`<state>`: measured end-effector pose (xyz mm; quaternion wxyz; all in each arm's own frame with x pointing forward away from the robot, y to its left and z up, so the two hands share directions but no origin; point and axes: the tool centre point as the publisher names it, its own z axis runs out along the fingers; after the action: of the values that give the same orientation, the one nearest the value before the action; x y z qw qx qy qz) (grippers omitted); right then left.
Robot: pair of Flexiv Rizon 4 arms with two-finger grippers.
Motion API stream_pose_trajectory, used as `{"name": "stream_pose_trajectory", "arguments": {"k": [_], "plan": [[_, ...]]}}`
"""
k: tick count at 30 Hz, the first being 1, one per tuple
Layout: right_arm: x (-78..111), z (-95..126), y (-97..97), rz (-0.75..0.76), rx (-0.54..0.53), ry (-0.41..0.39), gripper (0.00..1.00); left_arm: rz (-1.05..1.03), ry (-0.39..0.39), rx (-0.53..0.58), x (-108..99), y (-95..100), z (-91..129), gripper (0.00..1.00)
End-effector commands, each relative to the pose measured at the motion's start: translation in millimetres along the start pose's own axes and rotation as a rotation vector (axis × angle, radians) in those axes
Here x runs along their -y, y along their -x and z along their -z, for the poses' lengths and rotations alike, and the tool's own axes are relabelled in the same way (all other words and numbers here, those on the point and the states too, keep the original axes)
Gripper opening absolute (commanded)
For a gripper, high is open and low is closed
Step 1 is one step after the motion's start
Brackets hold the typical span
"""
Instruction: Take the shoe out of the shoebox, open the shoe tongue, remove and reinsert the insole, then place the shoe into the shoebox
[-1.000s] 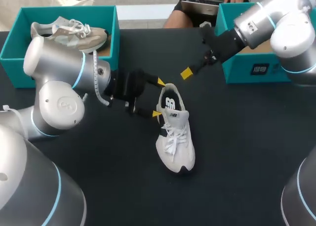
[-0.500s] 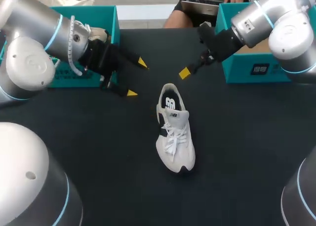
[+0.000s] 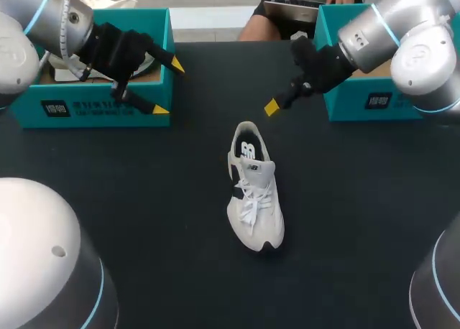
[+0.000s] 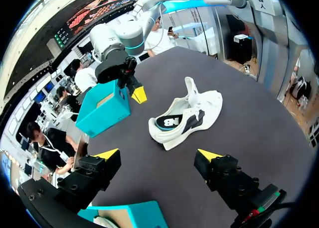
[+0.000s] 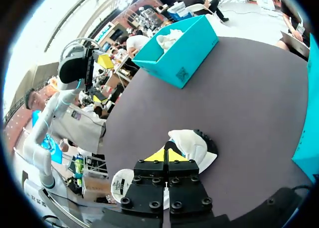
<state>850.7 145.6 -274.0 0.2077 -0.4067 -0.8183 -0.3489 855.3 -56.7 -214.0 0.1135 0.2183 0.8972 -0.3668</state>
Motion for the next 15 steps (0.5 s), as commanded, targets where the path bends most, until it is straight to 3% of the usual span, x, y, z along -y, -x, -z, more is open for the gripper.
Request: {"name": "stream_pose_trajectory", "arguments": {"k": [1,4,8,12,15], "plan": [[8.0,-6.2,-16.7,-0.232,0.476,0.088,0.0,-0.001,0.003,0.006,1.0,-4.0,2.4,1.0],[5.0,-18.6,-20.1,-0.262,0.583,0.085,0.0,-0.001,0.003,0.006,1.0,-4.0,2.4,1.0],[3.4,-27.8,-27.1,-0.284,0.716,0.001,0.0,-0.001,0.003,0.006,1.0,-4.0,2.4,1.0],[10.9,-34.6,-28.0,-0.31,0.763,-0.086,0.0,-0.001,0.003,0.006,1.0,-4.0,2.4,1.0],[10.9,-34.6,-28.0,-0.31,0.763,-0.086,0.0,-0.001,0.003,0.006,1.0,-4.0,2.4,1.0]]}}
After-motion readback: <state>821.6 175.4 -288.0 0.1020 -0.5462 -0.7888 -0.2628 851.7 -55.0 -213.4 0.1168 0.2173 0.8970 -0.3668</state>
